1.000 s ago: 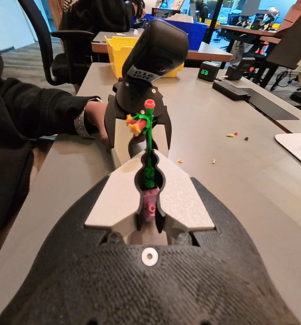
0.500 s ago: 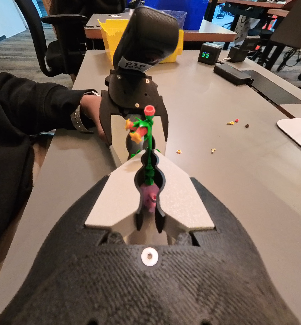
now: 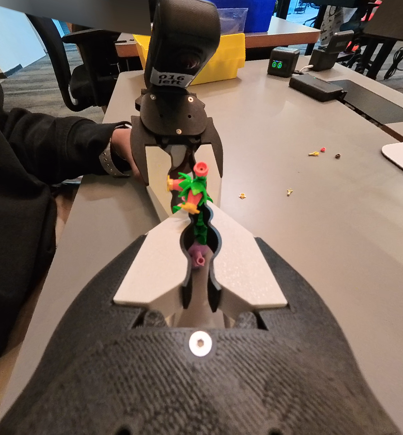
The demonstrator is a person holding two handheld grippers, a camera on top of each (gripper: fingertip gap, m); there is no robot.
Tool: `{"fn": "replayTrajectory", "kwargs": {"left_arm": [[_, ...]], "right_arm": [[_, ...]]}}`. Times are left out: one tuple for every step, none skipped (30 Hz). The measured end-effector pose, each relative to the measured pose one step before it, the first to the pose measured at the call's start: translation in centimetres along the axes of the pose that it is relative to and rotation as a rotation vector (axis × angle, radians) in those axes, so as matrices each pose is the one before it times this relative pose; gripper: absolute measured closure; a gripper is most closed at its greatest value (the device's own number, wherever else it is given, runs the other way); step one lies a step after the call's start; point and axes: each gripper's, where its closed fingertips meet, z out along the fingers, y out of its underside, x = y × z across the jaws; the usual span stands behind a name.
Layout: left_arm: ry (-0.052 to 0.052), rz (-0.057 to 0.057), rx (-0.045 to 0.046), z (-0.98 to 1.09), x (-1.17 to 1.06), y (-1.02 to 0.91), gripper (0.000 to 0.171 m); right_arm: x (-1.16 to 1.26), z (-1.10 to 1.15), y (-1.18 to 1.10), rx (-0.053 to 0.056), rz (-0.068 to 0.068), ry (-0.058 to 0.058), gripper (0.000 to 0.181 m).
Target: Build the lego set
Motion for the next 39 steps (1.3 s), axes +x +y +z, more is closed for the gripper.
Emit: {"fn": "replayTrajectory", "kwargs": {"left_arm": [[-0.0013,0.0039,-0.00107,0.012,0.025,0.007,0.131],[-0.0027,0.0067,-0.00086,0.018,0.006,-0.006,0.131],[-0.0045,0.0089,-0.0009,0.013,0.003,-0.007,0.132],[-0.0046,0.008,-0.00079,0.018,0.006,-0.001,0.131],[-0.0035,0.0057,-0.00048,0.003,0.012,-0.001,0.131],[-0.0019,0.0017,-0.00011,0.011,-0.004,0.001,0.131],[-0.0002,-0.0005,0.00017,-0.006,-0.006,0.001,0.132],[0.0009,-0.0016,0.00026,-0.003,-0.005,-0.006,0.132],[0.0009,-0.0017,0.00035,-0.003,-0.004,-0.007,0.132],[0.0,-0.0003,0.00003,-0.007,-0.004,0.003,0.132],[-0.0001,0.0005,-0.00013,0.006,0.001,-0.002,0.132],[-0.0007,0.0008,-0.00003,0.002,-0.001,0.002,0.132],[-0.0003,0.0006,-0.00009,0.002,0.005,0.002,0.132],[-0.0002,0.0007,0.00027,0.004,0.006,-0.003,0.132],[-0.0038,0.0013,-0.00101,0.004,-0.034,0.0,0.132],[0.0001,0.0006,-0.00049,0.004,0.009,0.016,0.132],[-0.0006,0.0,-0.00053,0.003,-0.002,0.004,0.132],[0.0003,-0.0009,0.00004,-0.009,-0.01,0.002,0.132],[0.0004,-0.0006,0.00006,-0.002,-0.004,-0.002,0.132],[0.0002,-0.0003,0.00001,0.006,0.003,0.008,0.132],[0.0004,-0.0006,-0.00002,-0.003,-0.005,-0.001,0.132],[0.0004,-0.0002,-0.00005,0.0,0.008,0.001,0.132],[0.0007,-0.0002,-0.00007,0.004,0.003,-0.004,0.132],[0.0007,-0.0007,0.00007,-0.003,-0.006,0.009,0.132],[0.0016,-0.0023,0.00034,-0.005,-0.003,-0.008,0.132],[0.0029,-0.0038,0.00051,-0.008,0.003,-0.001,0.132],[0.0019,-0.0027,0.00022,-0.003,-0.012,0.0,0.132],[0.0003,-0.0014,-0.00005,0.003,-0.002,0.008,0.132],[0.0001,-0.0007,-0.00005,-0.003,-0.007,-0.001,0.132],[0.0005,0.0004,-0.00043,0.005,0.017,0.016,0.132],[0.0014,0.0011,-0.00081,0.004,0.032,0.009,0.131],[0.0021,0.0009,-0.00116,0.0,0.035,0.026,0.131],[0.0007,-0.0015,-0.00069,-0.013,0.006,0.025,0.131],[0.0021,-0.0044,-0.00041,-0.028,-0.01,0.031,0.131],[0.003,-0.0056,0.00043,-0.028,-0.016,0.016,0.132],[0.0038,-0.0058,0.00023,-0.02,-0.014,0.022,0.132],[0.0032,-0.0051,0.00019,-0.023,-0.011,0.015,0.132],[0.0024,-0.0035,0.00022,-0.016,0.002,0.006,0.132],[0.002,-0.0027,-0.00004,-0.005,-0.005,0.015,0.132]], "right_arm": [[-0.046,0.033,-0.022,-0.0026,-0.0009,-0.0009,0.181],[-0.042,0.039,-0.032,-0.002,0.0012,-0.0011,0.181],[-0.047,0.051,-0.042,-0.0015,0.002,-0.0013,0.181],[-0.061,0.066,-0.049,-0.0022,0.0009,-0.0005,0.181],[-0.047,0.069,-0.034,-0.0045,-0.002,0.0015,0.181],[-0.018,0.052,-0.018,-0.0072,-0.0042,0.0046,0.181],[-0.006,0.054,-0.002,-0.0088,-0.0051,0.006,0.181],[0.013,0.035,-0.005,-0.0091,-0.005,0.007,0.181],[0.003,0.043,-0.004,-0.0078,-0.0035,0.0057,0.181],[-0.041,0.042,-0.006,-0.0058,-0.0007,0.0016,0.181],[-0.03,0.04,-0.013,-0.0042,0.0024,0.0005,0.181],[-0.013,0.038,-0.014,-0.0021,0.0047,-0.0002,0.181],[0.018,0.048,0.02,-0.0027,0.0055,0.0008,0.181],[0.202,0.117,0.331,-0.02,0.0028,0.0132,0.181],[0.075,0.045,0.173,-0.0097,-0.0047,0.006,0.181],[-0.014,-0.022,-0.001,0.002,-0.0051,0.0005,0.181],[0.022,0.008,0.001,0.0006,0.0004,0.0018,0.181],[0.012,0.009,0.001,-0.0014,0.0006,0.002,0.181],[0.005,0.012,-0.002,-0.0024,-0.0033,0.003,0.181],[0.007,0.0,0.0,-0.0031,-0.0025,0.0029,0.181],[0.006,0.0,0.009,-0.0039,0.0014,0.0016,0.181],[0.0,0.001,0.007,-0.0038,0.004,0.0002,0.181],[0.006,0.003,0.012,-0.0023,0.0053,-0.0005,0.181],[0.008,0.0,-0.004,0.0003,0.0075,-0.0009,0.181],[0.012,0.016,-0.017,0.0037,0.01,-0.0018,0.181],[0.027,0.014,-0.011,0.0062,0.0114,-0.0032,0.181],[0.023,-0.001,-0.015,0.0059,0.0111,-0.0034,0.18],[0.029,-0.006,-0.011,0.0036,0.0098,-0.0033,0.18],[0.003,-0.005,-0.008,0.0013,0.0088,-0.004,0.181],[0.038,-0.026,0.002,-0.0002,0.0094,-0.0025,0.175],[0.118,-0.06,0.038,-0.0004,0.0126,0.0019,0.162],[0.184,-0.149,0.033,0.003,0.0128,0.0026,0.155],[-0.001,-0.252,-0.001,0.01,0.0109,-0.0112,0.146],[-0.154,-0.298,-0.048,0.017,0.0141,-0.0205,0.141],[-0.123,-0.312,-0.009,0.0173,0.0176,-0.0183,0.14],[-0.069,-0.276,0.149,0.0108,0.0171,-0.013,0.138],[-0.008,-0.235,0.31,0.003,0.0158,-0.0061,0.136],[0.043,-0.171,0.469,-0.004,0.0145,0.0001,0.134],[0.047,-0.083,0.593,-0.0101,0.0122,0.0027,0.133]]}}
